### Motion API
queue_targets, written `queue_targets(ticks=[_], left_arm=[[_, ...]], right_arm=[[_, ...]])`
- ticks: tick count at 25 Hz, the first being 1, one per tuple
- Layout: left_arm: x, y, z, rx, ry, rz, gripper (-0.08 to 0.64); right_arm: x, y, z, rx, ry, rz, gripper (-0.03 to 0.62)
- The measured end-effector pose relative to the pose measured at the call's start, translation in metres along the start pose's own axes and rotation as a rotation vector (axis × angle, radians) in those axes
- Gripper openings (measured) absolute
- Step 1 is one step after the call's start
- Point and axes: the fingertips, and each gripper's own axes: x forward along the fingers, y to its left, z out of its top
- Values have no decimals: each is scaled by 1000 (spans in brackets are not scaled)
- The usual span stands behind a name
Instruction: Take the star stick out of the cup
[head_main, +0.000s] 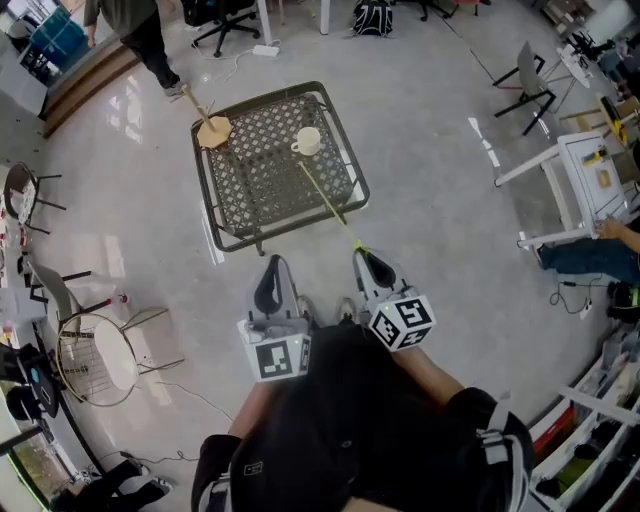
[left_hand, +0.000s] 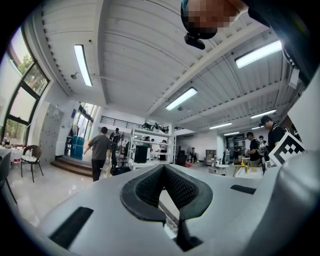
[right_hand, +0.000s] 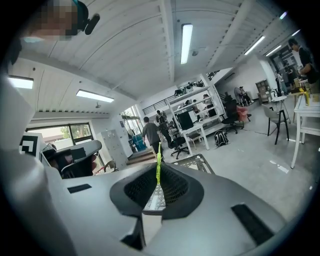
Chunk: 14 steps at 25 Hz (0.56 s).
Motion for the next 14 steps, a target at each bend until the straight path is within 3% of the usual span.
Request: queue_targets(ticks=[10, 14], left_arm=[[-1, -3, -2, -37, 14, 9, 15], [-4, 0, -5, 11, 22, -4, 15]], right_arm=[[-4, 1, -4, 7, 4, 6, 21], [-2, 4, -4, 4, 3, 9, 21]])
